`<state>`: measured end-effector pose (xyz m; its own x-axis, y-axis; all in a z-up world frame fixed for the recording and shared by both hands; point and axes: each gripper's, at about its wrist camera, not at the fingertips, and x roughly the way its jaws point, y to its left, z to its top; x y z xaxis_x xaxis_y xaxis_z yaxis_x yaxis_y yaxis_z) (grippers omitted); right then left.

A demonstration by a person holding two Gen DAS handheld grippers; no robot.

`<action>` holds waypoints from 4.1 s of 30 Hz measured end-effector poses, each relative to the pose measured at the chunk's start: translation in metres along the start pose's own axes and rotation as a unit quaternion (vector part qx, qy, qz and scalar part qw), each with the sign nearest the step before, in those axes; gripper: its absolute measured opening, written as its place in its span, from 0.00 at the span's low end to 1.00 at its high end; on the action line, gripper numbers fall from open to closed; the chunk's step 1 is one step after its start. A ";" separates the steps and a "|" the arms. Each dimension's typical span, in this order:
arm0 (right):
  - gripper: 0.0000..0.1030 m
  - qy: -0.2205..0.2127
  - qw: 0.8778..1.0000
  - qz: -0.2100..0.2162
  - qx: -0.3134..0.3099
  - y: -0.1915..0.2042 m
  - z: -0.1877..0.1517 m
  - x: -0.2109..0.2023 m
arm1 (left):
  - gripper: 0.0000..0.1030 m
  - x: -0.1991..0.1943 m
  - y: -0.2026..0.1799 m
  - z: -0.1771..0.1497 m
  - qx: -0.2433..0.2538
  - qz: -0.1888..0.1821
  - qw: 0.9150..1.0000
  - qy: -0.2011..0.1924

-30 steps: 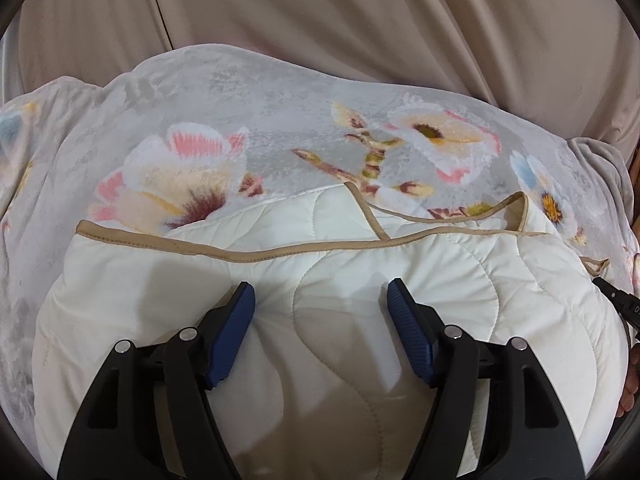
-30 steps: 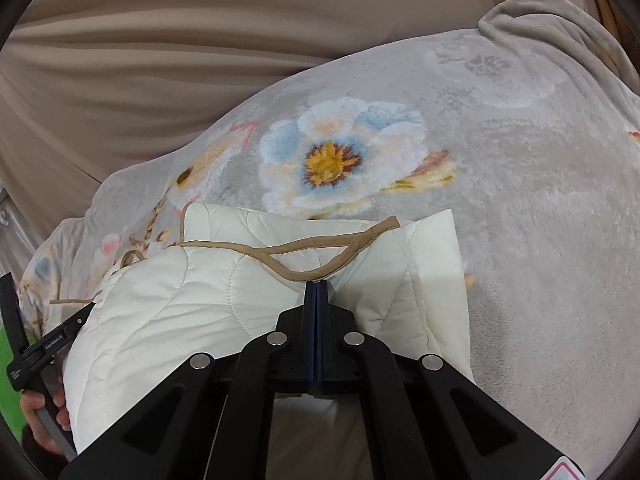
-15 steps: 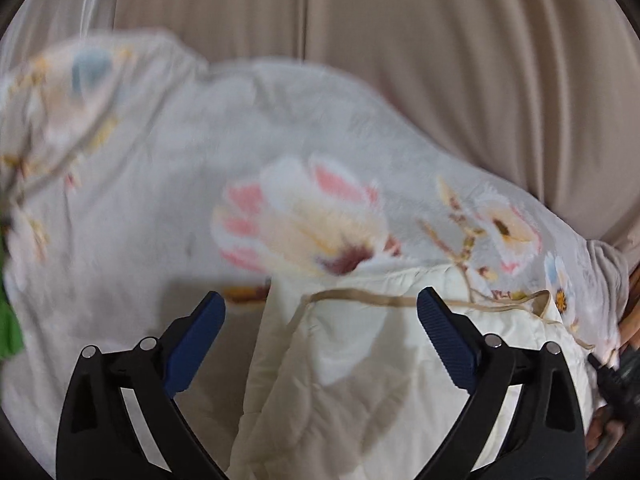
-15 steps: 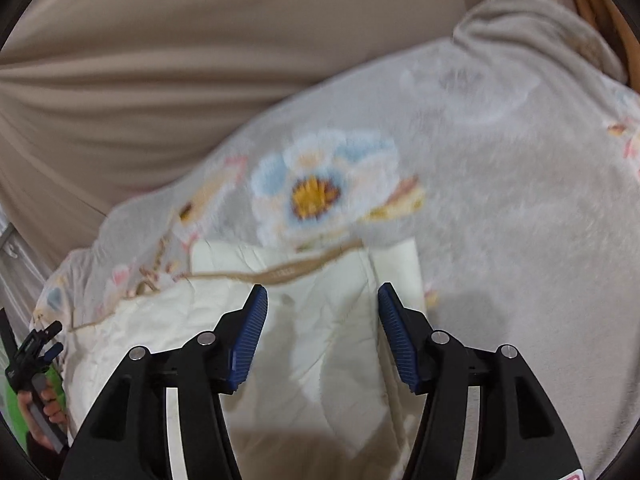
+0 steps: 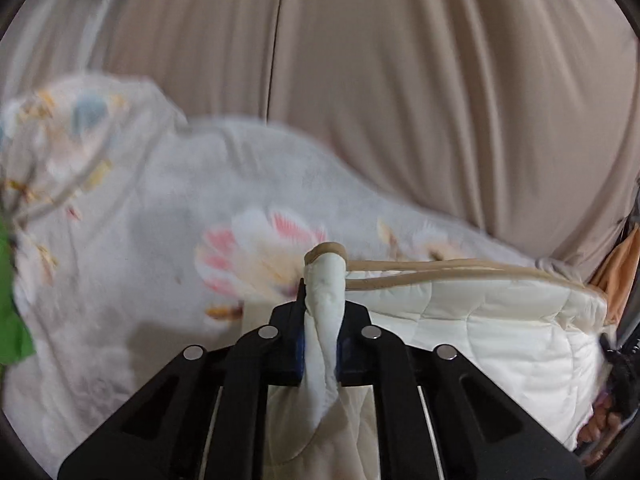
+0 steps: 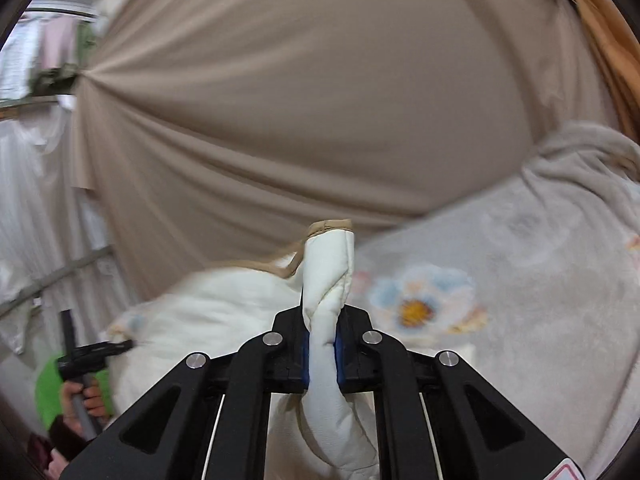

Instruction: Fold large clothes

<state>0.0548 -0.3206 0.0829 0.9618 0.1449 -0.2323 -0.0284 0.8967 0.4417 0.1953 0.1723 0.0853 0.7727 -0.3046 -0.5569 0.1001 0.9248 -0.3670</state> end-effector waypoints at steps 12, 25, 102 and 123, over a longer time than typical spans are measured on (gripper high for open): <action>0.16 0.180 0.971 -0.157 0.027 -0.051 -0.063 0.083 | 0.27 0.064 0.010 -0.039 0.021 0.098 0.992 0.076; 0.16 0.189 0.976 0.009 -0.108 0.116 -0.082 0.075 | 0.53 0.034 -0.137 -0.058 0.171 -0.033 0.983 0.066; 0.08 0.281 0.955 -0.013 -0.094 0.141 -0.096 0.174 | 0.96 -0.015 0.063 -0.121 -0.082 0.094 0.988 0.091; 0.01 0.313 0.945 -0.005 -0.097 0.132 -0.121 0.207 | 0.21 -0.035 0.012 -0.072 -0.063 -0.021 0.996 0.059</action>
<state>0.2176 -0.1219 -0.0117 0.6147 0.2996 -0.7296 -0.1278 0.9507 0.2826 0.1239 0.1772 0.0465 0.6893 -0.3742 -0.6203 0.0457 0.8771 -0.4782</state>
